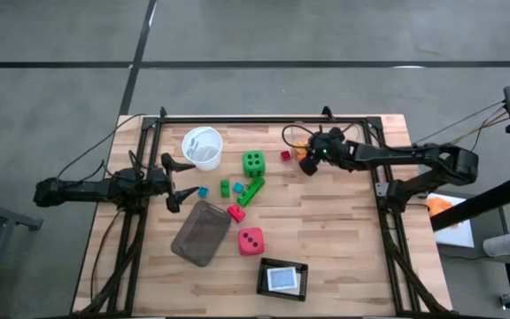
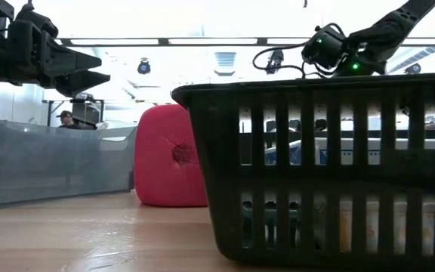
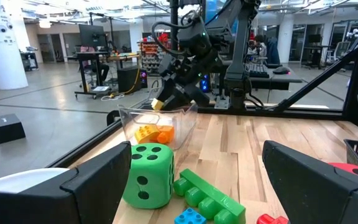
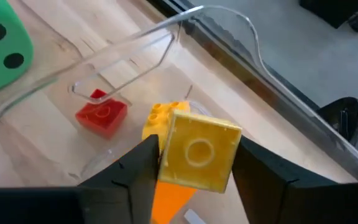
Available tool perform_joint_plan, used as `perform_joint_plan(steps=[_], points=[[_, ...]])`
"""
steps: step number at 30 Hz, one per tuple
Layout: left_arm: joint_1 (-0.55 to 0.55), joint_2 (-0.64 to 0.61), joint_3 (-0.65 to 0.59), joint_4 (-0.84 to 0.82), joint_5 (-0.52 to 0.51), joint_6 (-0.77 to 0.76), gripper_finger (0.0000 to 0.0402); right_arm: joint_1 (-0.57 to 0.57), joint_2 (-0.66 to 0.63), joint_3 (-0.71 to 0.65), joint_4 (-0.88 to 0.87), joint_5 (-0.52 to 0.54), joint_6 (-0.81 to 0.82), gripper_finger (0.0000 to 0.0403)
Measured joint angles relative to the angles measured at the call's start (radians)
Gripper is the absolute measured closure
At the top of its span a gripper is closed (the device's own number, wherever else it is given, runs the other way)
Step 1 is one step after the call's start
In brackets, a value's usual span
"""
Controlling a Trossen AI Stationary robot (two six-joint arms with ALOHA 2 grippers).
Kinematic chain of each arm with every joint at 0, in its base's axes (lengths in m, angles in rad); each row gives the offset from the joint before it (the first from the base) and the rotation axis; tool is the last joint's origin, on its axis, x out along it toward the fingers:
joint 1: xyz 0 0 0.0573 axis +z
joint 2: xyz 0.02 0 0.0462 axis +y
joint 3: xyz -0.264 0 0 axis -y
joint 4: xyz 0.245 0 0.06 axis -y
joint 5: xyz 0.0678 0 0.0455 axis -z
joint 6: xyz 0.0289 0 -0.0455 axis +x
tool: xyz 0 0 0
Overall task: Pick & Place Toys
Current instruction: Put the yellow game piece into the transparent bin, then adjust the transparent bin on the table
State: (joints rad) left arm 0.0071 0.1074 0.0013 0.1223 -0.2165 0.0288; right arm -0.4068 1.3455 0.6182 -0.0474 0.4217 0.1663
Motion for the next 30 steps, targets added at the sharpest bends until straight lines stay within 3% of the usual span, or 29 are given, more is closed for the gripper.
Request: perform_joint_plan(steps=[13, 30], points=[[0.000, 0.000, 0.000, -0.004, 0.000, 0.000, 0.0039, 0.002, -0.021, 0.012, -0.016, 0.000, 0.018, 0.0096], [-0.001, 0.000, 0.000, -0.003, 0.000, 0.000, 0.0039, 0.071, -0.024, 0.063, 0.037, 0.002, -0.049, 0.0085]])
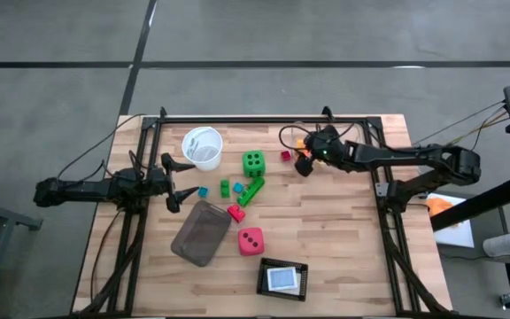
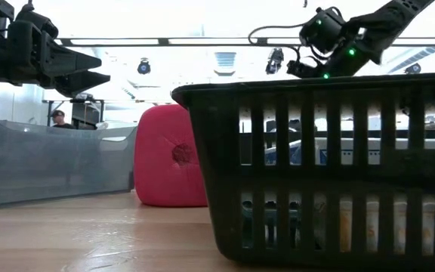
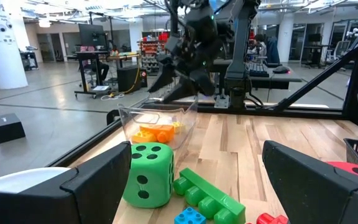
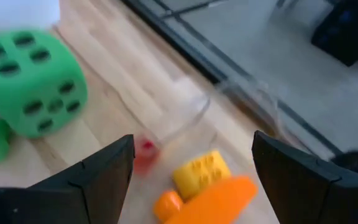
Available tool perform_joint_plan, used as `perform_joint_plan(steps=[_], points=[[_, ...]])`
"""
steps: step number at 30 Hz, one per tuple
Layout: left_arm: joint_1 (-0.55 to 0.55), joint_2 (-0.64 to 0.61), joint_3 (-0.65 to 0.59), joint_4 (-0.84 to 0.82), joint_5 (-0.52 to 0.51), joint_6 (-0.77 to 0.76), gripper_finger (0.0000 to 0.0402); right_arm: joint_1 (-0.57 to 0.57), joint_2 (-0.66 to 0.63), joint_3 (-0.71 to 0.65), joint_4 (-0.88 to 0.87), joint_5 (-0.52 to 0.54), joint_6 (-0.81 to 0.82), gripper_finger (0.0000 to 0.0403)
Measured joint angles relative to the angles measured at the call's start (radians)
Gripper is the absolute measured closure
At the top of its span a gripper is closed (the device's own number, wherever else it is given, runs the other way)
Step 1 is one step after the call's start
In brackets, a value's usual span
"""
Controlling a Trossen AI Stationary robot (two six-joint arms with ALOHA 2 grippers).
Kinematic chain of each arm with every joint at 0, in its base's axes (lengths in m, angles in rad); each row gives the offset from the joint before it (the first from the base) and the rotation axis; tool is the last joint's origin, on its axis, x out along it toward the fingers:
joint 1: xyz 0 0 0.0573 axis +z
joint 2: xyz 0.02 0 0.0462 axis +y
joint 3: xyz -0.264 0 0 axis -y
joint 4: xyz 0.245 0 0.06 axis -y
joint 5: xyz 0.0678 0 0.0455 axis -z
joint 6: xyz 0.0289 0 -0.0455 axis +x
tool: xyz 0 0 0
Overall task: Pick & Place Toys
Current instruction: Adjust the transparent bin on the table
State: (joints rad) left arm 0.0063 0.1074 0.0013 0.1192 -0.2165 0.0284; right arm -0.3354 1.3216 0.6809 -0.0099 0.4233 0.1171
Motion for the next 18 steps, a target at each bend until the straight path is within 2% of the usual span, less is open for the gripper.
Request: perform_joint_plan(steps=[5, 8, 13, 18], points=[[0.000, 0.000, 0.000, 0.000, 0.000, 0.000, 0.0039, 0.012, 0.024, 0.092, -0.004, 0.002, -0.036, 0.0086], [0.000, 0.000, 0.000, 0.000, 0.000, 0.000, 0.0039, 0.017, 0.072, 0.166, -0.044, 0.002, -0.055, 0.0110], [0.000, 0.000, 0.000, 0.002, 0.000, 0.000, 0.0039, 0.017, 0.224, 0.335, -0.203, 0.002, -0.089, 0.0206], [0.000, 0.000, 0.000, 0.000, 0.000, 0.000, 0.0039, 0.017, 0.424, 0.552, -0.483, 0.002, -0.144, 0.0326]])
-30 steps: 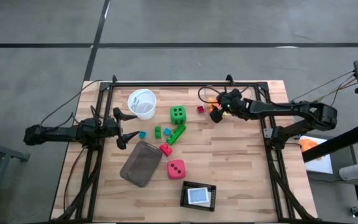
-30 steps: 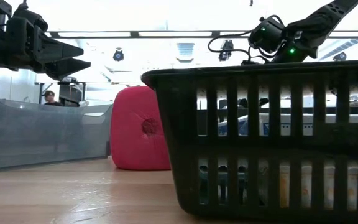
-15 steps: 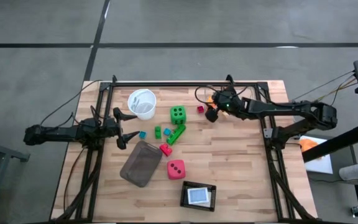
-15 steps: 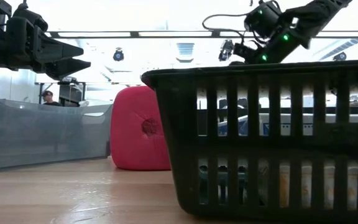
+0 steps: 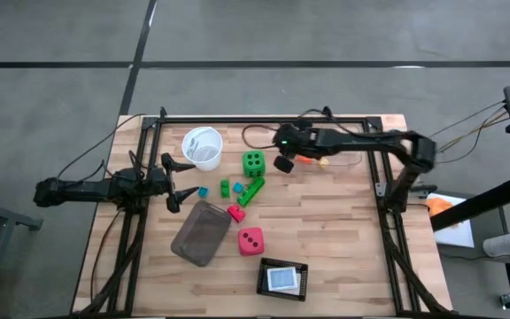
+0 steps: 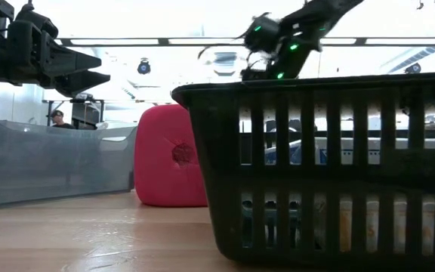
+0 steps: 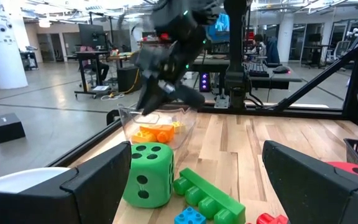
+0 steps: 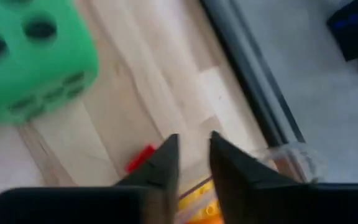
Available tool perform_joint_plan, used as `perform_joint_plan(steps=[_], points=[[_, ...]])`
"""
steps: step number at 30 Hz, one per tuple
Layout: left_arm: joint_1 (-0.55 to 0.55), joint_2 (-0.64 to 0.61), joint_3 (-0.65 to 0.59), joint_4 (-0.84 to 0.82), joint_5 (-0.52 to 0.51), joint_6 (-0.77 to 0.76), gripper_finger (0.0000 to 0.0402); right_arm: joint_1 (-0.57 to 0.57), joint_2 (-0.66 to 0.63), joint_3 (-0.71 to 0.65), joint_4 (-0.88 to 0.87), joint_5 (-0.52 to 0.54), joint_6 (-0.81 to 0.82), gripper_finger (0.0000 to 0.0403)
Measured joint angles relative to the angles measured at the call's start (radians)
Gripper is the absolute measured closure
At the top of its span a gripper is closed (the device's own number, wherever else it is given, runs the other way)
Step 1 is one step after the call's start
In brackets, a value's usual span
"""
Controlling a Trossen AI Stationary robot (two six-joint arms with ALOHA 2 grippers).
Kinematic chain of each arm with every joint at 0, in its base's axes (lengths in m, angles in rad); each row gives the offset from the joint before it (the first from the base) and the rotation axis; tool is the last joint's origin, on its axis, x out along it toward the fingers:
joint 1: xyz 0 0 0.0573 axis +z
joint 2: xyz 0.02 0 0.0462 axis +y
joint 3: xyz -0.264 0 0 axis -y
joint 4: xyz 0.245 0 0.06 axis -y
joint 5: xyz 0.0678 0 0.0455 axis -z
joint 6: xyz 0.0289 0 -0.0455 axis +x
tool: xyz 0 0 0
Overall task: Pick & Place Toys
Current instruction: Adjust the transparent bin on the table
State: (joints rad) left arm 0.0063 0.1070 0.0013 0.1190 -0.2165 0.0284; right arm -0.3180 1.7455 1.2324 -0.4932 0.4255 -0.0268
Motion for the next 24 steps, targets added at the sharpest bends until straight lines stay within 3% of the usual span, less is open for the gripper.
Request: perform_joint_plan(steps=[3, 11, 24], points=[[0.000, 0.000, 0.000, -0.002, 0.000, 0.000, 0.0039, 0.000, 0.111, 0.129, -0.148, 0.000, -0.039, 0.0374], [0.000, 0.000, 0.000, -0.009, 0.000, 0.000, 0.0039, -0.012, 0.285, 0.368, -0.332, 0.002, -0.085, 0.0384], [0.001, 0.000, 0.000, -0.012, 0.000, 0.000, 0.0039, -0.039, 0.300, 0.402, -0.525, 0.000, -0.031, 0.0385]])
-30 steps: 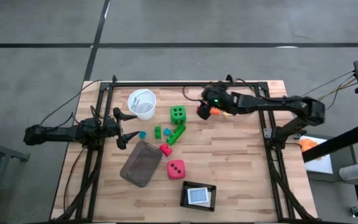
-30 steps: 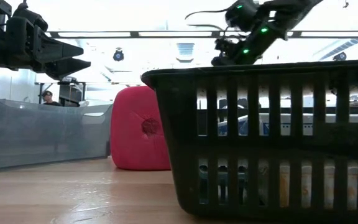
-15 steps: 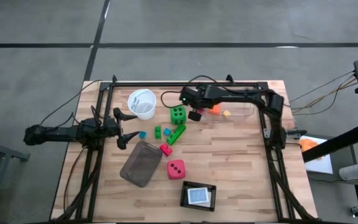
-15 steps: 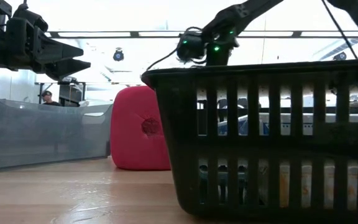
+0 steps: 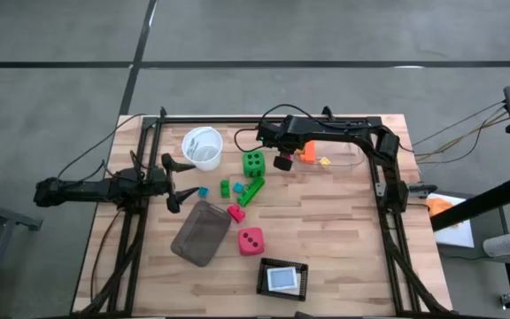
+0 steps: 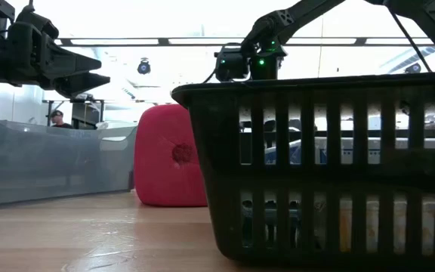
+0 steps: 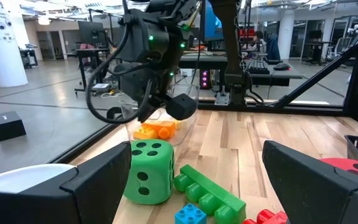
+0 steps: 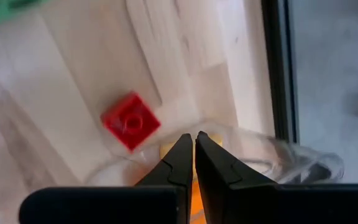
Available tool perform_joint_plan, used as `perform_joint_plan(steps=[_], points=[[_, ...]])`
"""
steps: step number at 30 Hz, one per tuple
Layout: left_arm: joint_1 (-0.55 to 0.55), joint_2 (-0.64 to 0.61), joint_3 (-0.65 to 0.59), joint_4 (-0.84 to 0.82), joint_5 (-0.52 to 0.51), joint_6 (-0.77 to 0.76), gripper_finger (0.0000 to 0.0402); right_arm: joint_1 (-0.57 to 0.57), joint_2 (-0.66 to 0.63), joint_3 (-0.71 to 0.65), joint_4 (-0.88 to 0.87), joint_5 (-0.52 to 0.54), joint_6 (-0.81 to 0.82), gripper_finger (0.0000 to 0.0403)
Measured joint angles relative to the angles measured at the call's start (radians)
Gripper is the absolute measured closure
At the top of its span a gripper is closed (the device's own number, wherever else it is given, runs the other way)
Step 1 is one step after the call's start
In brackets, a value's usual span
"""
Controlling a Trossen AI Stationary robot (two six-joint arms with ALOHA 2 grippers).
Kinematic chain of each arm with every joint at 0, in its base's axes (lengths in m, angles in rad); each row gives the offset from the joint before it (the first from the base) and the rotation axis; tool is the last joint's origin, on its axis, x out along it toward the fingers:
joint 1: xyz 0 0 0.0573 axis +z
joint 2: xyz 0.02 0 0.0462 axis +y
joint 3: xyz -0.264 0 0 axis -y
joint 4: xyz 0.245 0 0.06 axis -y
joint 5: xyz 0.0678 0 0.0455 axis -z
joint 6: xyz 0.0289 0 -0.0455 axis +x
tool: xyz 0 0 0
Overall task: Pick & Place Toys
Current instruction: Adjust the transparent bin on the table, then put the top red game piece into the transparent bin
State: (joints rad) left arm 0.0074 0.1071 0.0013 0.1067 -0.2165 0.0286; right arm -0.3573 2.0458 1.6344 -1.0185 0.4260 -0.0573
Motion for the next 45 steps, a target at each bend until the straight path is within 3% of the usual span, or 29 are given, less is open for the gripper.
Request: perform_joint_plan(steps=[14, 22, 31, 45], points=[[0.000, 0.000, 0.000, 0.000, 0.000, 0.000, 0.0039, 0.000, -0.001, -0.002, -0.036, -0.004, -0.021, 0.0385], [0.000, 0.000, 0.000, 0.001, 0.000, 0.000, 0.0039, 0.000, -0.002, 0.001, -0.003, -0.195, -0.151, 0.0385], [0.000, 0.000, 0.000, 0.001, 0.000, 0.000, 0.0039, 0.000, -0.002, 0.000, -0.003, -0.272, -0.200, 0.0385], [0.000, 0.000, 0.000, 0.003, 0.000, 0.000, 0.0039, 0.003, -0.002, -0.002, -0.016, -0.275, -0.263, 0.0385]])
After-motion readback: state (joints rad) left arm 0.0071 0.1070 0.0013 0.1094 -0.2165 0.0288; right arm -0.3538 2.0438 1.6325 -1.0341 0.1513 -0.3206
